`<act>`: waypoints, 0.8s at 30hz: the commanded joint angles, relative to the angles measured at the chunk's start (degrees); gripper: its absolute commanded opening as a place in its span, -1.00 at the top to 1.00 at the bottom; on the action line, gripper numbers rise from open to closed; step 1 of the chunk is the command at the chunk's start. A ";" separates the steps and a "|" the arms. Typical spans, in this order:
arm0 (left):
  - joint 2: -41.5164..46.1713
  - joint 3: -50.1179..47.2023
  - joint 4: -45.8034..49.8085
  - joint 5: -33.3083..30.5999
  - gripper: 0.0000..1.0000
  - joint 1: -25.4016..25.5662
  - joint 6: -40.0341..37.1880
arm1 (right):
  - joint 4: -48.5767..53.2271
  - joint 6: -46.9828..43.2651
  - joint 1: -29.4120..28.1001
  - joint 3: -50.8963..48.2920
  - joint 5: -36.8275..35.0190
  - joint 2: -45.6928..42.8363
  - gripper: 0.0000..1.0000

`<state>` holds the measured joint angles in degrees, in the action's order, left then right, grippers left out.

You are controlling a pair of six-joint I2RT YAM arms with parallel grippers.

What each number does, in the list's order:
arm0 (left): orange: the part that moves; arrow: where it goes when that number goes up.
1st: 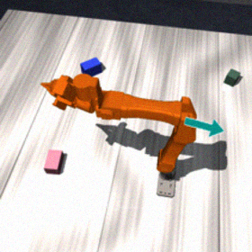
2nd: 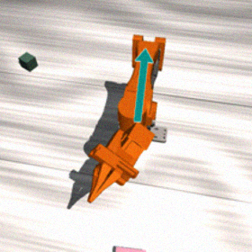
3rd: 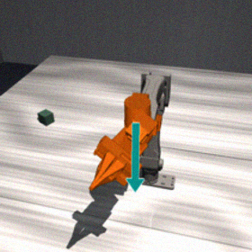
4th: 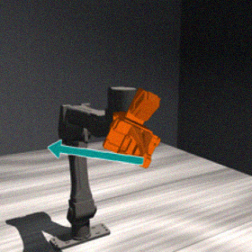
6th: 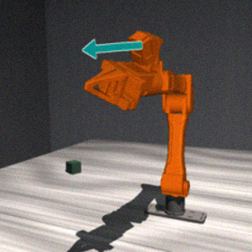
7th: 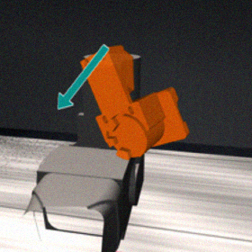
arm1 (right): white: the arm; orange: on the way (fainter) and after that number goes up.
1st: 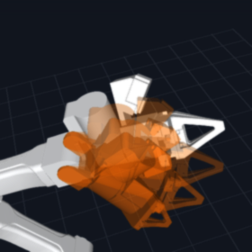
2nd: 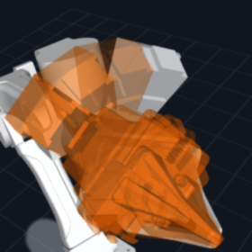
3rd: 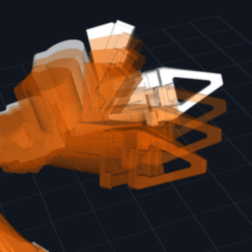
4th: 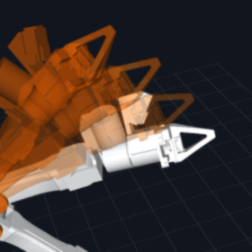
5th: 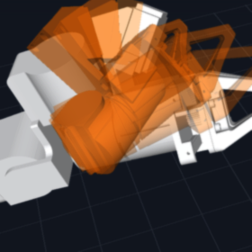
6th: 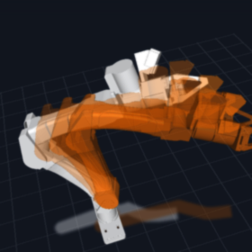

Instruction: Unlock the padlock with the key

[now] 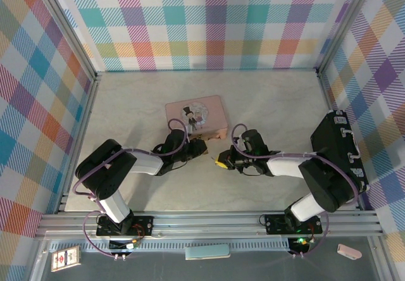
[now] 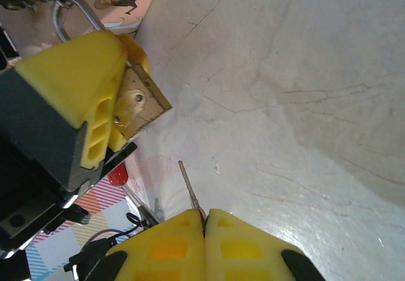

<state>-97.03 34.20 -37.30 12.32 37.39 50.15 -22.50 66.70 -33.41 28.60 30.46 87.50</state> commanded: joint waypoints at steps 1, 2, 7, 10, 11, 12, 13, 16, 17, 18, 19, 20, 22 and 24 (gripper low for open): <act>-0.97 0.31 -3.84 -1.42 0.85 -2.08 4.49 | -6.59 1.52 0.58 0.93 2.51 2.75 1.00; -1.25 0.05 -4.84 -1.35 0.85 -2.52 4.96 | -8.01 2.09 0.62 1.10 2.82 3.74 1.00; -1.83 -1.46 -8.15 -1.32 0.86 -3.89 7.31 | -12.62 3.52 0.63 1.84 3.87 6.16 1.00; -1.82 -2.15 -9.04 -1.41 0.86 -4.14 7.94 | -10.73 1.91 0.63 2.32 3.31 5.41 1.00; -1.71 -2.43 -9.33 -1.42 0.86 -4.25 8.08 | -10.84 1.85 0.63 2.38 3.28 5.44 1.00; -1.61 -2.70 -9.50 -1.44 0.86 -4.41 8.28 | -11.31 1.98 0.63 2.42 3.44 5.71 1.00; -1.64 -3.02 -9.87 -1.42 0.86 -4.66 8.51 | -12.47 2.43 0.58 2.43 3.75 6.42 1.00; -1.39 -3.78 -10.69 -1.32 0.86 -5.21 8.99 | -19.54 5.60 0.63 1.75 4.81 9.28 1.00; -1.31 -3.86 -10.71 -1.20 0.86 -5.35 9.00 | -22.25 6.93 0.63 1.49 5.11 10.44 1.00; -1.29 -3.87 -10.71 -1.09 0.86 -5.39 9.00 | -24.22 7.94 0.62 1.38 5.29 11.38 1.00; -1.31 -3.79 -10.70 -1.00 0.86 -5.39 8.97 | -26.21 8.79 0.63 1.28 5.46 12.37 1.00; -1.30 -3.79 -10.78 -0.89 0.87 -5.42 9.08 | -27.59 9.50 0.63 1.28 5.57 13.24 1.00; -1.27 -3.87 -10.95 -0.91 0.87 -5.53 9.18 | -29.07 10.11 0.63 1.37 5.55 14.00 1.00; -1.30 -4.04 -11.07 -0.98 0.87 -5.61 9.31 | -29.53 10.27 0.62 1.37 5.49 14.14 1.00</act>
<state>-98.10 31.57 -46.44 11.75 33.50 54.06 -45.67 74.98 -33.26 29.63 34.59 101.32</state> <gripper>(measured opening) 0.139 0.050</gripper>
